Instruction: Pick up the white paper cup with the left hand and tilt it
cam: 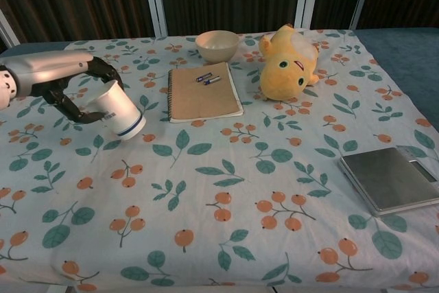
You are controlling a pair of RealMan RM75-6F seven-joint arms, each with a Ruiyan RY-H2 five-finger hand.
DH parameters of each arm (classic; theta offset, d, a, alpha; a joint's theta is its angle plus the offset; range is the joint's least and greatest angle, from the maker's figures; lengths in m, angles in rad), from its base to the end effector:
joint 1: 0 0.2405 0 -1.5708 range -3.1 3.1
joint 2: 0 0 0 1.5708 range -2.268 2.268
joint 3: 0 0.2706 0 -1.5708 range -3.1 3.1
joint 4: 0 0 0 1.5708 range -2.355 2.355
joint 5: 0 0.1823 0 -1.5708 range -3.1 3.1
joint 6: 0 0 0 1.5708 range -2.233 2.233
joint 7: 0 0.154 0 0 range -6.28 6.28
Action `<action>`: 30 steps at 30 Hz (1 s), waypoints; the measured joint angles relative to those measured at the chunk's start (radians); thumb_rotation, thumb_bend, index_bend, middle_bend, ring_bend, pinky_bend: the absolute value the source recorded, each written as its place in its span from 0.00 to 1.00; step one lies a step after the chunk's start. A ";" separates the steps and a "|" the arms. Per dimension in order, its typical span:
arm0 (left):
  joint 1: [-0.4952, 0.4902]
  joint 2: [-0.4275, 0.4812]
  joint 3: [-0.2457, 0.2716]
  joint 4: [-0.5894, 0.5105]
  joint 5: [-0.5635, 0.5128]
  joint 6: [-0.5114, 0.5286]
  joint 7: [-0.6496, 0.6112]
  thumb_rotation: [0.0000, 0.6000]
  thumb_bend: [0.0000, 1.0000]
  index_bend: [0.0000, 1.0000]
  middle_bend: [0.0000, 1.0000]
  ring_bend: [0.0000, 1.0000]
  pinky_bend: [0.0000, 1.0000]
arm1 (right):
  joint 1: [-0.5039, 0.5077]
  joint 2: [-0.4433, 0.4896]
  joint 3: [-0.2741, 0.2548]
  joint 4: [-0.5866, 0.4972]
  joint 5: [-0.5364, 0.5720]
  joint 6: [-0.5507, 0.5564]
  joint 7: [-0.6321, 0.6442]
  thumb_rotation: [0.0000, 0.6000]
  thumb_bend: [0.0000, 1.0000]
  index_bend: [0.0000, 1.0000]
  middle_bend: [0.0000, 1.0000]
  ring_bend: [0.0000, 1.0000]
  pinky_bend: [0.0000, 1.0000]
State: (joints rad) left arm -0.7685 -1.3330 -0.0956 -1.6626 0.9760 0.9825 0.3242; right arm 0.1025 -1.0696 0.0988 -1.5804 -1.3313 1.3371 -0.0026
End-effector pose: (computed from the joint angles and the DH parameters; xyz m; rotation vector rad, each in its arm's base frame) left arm -0.1747 0.3521 0.0608 -1.8349 -1.0244 -0.8306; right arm -0.3452 -0.2027 0.2087 1.3079 -0.9768 0.7348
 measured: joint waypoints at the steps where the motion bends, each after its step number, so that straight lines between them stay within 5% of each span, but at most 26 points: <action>1: 0.008 -0.008 -0.007 0.018 0.012 -0.006 -0.068 1.00 0.36 0.33 0.31 0.01 0.00 | 0.000 0.002 -0.001 -0.001 0.000 -0.003 0.004 1.00 0.11 0.00 0.00 0.00 0.00; 8: 0.074 -0.096 -0.044 0.233 0.154 -0.054 -0.622 1.00 0.35 0.31 0.31 0.01 0.00 | 0.006 0.001 -0.004 0.002 0.005 -0.022 0.009 1.00 0.11 0.00 0.00 0.00 0.00; 12: 0.107 -0.150 -0.047 0.381 0.241 -0.092 -0.818 1.00 0.36 0.30 0.31 0.00 0.00 | 0.008 -0.001 -0.005 0.003 0.004 -0.023 0.008 1.00 0.11 0.00 0.00 0.00 0.00; 19: 0.130 -0.185 -0.035 0.472 0.331 -0.151 -0.956 1.00 0.36 0.29 0.31 0.00 0.00 | 0.008 -0.002 -0.005 0.002 0.007 -0.023 0.008 1.00 0.11 0.00 0.00 0.00 0.00; 26: 0.123 -0.168 -0.018 0.475 0.368 -0.186 -0.991 1.00 0.36 0.03 0.08 0.00 0.00 | 0.009 -0.003 -0.007 0.003 0.002 -0.022 0.011 1.00 0.11 0.00 0.00 0.00 0.00; 30: 0.118 -0.162 -0.014 0.477 0.380 -0.194 -1.003 1.00 0.35 0.00 0.01 0.00 0.00 | 0.010 -0.005 -0.010 0.012 -0.010 -0.019 0.018 1.00 0.11 0.00 0.00 0.00 0.00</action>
State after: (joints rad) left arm -0.6504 -1.4950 -0.1099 -1.1858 1.3557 0.7889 -0.6787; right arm 0.1122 -1.0749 0.0892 -1.5688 -1.3413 1.3185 0.0155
